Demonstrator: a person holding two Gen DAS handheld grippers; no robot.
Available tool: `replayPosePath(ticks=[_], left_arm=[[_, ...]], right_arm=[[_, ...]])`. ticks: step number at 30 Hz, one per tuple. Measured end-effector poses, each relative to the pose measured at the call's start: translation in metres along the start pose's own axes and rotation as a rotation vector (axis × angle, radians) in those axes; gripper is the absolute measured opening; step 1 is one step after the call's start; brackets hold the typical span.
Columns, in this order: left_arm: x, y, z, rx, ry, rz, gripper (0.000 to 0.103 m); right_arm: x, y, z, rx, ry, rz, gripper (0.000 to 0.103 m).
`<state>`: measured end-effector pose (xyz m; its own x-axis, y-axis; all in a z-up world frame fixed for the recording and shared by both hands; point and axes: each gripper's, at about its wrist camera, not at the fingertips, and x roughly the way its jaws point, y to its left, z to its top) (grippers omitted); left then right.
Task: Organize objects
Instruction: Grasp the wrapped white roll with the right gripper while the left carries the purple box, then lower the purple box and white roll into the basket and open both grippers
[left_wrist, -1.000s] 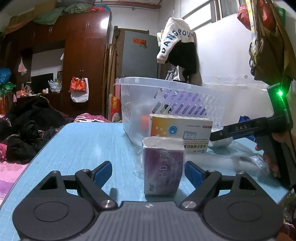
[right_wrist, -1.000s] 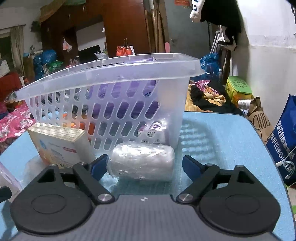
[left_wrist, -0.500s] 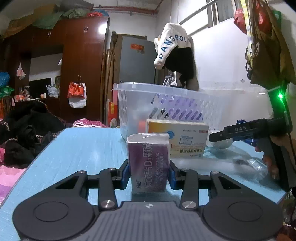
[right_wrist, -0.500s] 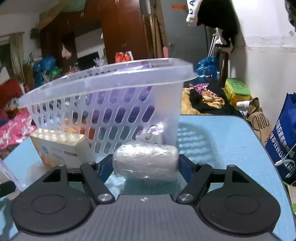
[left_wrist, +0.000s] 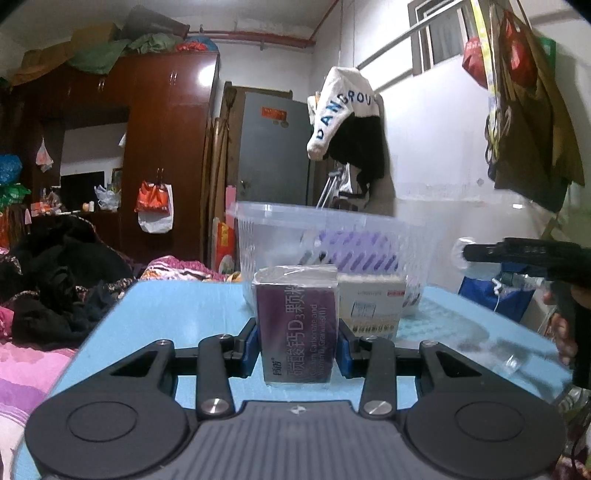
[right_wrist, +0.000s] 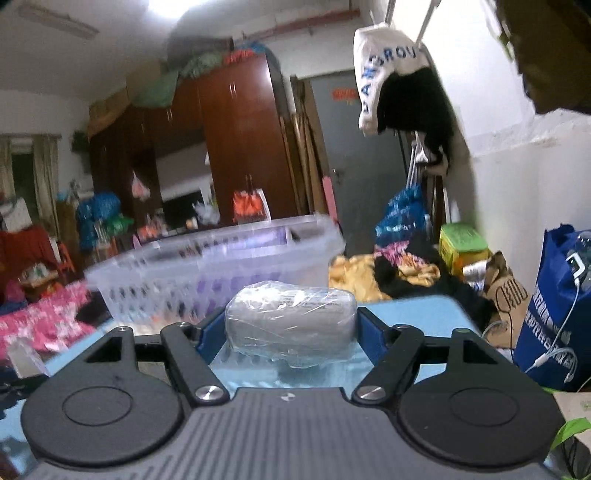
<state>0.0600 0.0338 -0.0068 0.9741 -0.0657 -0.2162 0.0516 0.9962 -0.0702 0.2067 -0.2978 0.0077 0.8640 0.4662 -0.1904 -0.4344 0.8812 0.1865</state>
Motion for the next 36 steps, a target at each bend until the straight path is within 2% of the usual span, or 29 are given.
replayPosePath(ticks=[4, 7, 9, 11, 13, 15, 17, 20, 22, 25, 30, 31, 32, 33, 34, 35, 36], left_arm=[[-0.004, -0.005, 0.037, 0.001, -0.062, -0.015, 0.045], [0.009, -0.012, 0.085, 0.015, -0.098, -0.039, 0.045], [0.029, -0.016, 0.113, 0.008, -0.076, -0.06, 0.045], [0.061, -0.02, 0.142, 0.003, -0.009, -0.058, 0.045], [0.092, -0.024, 0.157, 0.01, 0.049, -0.034, 0.045], [0.124, -0.025, 0.164, -0.007, 0.121, -0.014, 0.045], [0.155, -0.027, 0.164, -0.008, 0.215, 0.007, 0.045], [0.176, -0.028, 0.161, -0.014, 0.279, -0.009, 0.045], [0.18, -0.029, 0.159, -0.024, 0.296, -0.016, 0.045], [0.185, -0.03, 0.157, -0.011, 0.318, 0.001, 0.045], [0.193, -0.022, 0.149, -0.036, 0.343, 0.002, 0.045], [0.192, -0.021, 0.148, -0.037, 0.33, 0.004, 0.047], [0.19, -0.021, 0.147, -0.021, 0.313, 0.016, 0.054], [0.188, -0.021, 0.148, -0.002, 0.305, 0.026, 0.08], [0.184, -0.022, 0.148, 0.001, 0.292, 0.035, 0.092], [0.178, -0.02, 0.149, -0.003, 0.263, 0.038, 0.092], [0.17, -0.02, 0.15, -0.004, 0.238, 0.031, 0.092]], right_arm=[[-0.001, 0.005, 0.033, -0.021, -0.02, 0.045, 0.076], [0.013, 0.02, 0.061, -0.096, -0.038, 0.084, 0.076], [0.026, 0.032, 0.076, -0.174, -0.04, 0.077, 0.076], [0.044, 0.04, 0.088, -0.215, -0.025, 0.075, 0.076], [0.066, 0.044, 0.098, -0.232, 0.014, 0.066, 0.076], [0.091, 0.046, 0.1, -0.222, 0.073, 0.029, 0.076], [0.11, 0.045, 0.096, -0.196, 0.142, 0.033, 0.076], [0.131, 0.043, 0.089, -0.154, 0.231, 0.034, 0.076], [0.142, 0.041, 0.084, -0.137, 0.278, 0.017, 0.076], [0.147, 0.039, 0.079, -0.156, 0.303, 0.001, 0.076], [0.14, 0.04, 0.078, -0.156, 0.297, 0.018, 0.078], [0.139, 0.041, 0.078, -0.163, 0.293, 0.017, 0.078], [0.136, 0.042, 0.079, -0.171, 0.283, 0.016, 0.083], [0.132, 0.042, 0.08, -0.176, 0.261, 0.012, 0.094], [0.128, 0.042, 0.082, -0.174, 0.238, 0.009, 0.099], [0.123, 0.042, 0.084, -0.169, 0.214, 0.01, 0.103], [0.115, 0.041, 0.085, -0.162, 0.197, 0.02, 0.103]])
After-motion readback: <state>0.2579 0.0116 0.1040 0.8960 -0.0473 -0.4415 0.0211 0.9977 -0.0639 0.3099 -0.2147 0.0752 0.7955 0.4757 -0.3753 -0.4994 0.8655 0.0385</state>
